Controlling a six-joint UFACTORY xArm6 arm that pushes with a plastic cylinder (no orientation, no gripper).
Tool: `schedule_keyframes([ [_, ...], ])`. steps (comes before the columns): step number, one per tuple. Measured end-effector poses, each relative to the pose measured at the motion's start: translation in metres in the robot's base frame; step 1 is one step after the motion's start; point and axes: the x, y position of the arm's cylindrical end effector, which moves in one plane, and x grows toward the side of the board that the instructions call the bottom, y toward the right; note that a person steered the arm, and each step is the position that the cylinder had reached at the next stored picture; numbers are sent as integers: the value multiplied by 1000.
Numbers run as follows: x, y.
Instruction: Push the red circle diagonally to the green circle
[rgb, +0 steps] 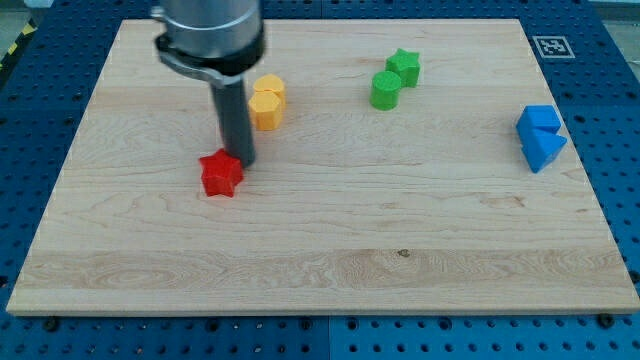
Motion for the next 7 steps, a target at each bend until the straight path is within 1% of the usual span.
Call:
schedule_keyframes([
  [2, -51, -46],
  [3, -24, -32],
  [4, 8, -32],
  [5, -1, 17],
  [6, -40, 26],
  [7, -46, 2],
])
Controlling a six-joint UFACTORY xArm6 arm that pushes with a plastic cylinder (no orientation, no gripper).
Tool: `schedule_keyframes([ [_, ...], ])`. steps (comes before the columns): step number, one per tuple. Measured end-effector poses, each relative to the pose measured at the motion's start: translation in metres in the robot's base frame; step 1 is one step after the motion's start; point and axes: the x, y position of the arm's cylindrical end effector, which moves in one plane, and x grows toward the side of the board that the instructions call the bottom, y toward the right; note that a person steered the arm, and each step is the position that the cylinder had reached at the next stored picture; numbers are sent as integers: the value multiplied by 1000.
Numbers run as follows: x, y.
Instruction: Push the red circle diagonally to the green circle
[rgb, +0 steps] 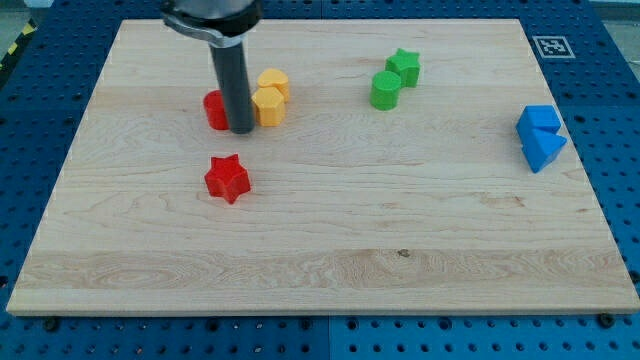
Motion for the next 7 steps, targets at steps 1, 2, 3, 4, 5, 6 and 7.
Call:
schedule_keyframes([
  [1, -5, -25],
  [2, -17, -41],
  [3, -16, -59],
  [4, -15, -85],
  [5, -25, -85],
  [6, -55, -48],
  [7, -97, -48],
])
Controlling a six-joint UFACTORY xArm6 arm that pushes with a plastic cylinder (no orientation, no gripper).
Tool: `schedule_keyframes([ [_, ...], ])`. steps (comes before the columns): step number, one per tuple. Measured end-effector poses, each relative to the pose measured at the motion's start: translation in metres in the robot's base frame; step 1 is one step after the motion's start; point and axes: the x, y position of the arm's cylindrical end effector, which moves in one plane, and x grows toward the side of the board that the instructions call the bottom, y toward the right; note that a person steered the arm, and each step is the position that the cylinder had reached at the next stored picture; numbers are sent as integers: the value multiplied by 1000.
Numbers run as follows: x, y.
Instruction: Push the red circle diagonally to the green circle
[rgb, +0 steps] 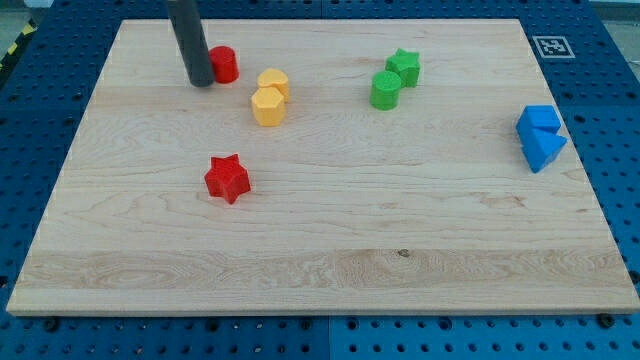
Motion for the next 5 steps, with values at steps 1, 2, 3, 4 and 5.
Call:
schedule_keyframes([
  [1, -19, 9],
  [2, -20, 28],
  [3, -7, 28],
  [4, -15, 44],
  [5, -35, 72],
])
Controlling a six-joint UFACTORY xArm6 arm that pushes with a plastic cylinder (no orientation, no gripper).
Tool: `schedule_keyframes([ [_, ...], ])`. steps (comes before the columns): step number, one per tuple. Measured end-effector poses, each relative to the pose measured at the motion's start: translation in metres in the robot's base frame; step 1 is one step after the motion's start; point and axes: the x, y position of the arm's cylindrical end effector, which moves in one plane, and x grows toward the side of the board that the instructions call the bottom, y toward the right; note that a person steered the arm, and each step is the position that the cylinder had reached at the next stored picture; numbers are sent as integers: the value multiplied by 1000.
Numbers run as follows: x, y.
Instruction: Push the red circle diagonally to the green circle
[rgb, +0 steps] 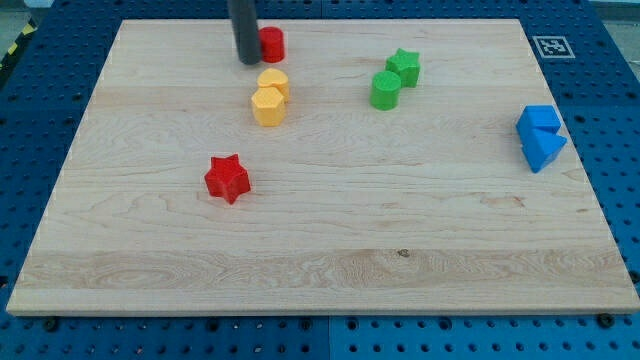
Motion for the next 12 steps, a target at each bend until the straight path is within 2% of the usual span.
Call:
schedule_keyframes([
  [1, -1, 15],
  [3, -11, -24],
  [4, -51, -25],
  [5, -50, 32],
  [6, -37, 30],
  [7, -22, -13],
  [8, -6, 15],
  [10, -9, 52],
  [11, -2, 52],
  [12, 24, 57],
])
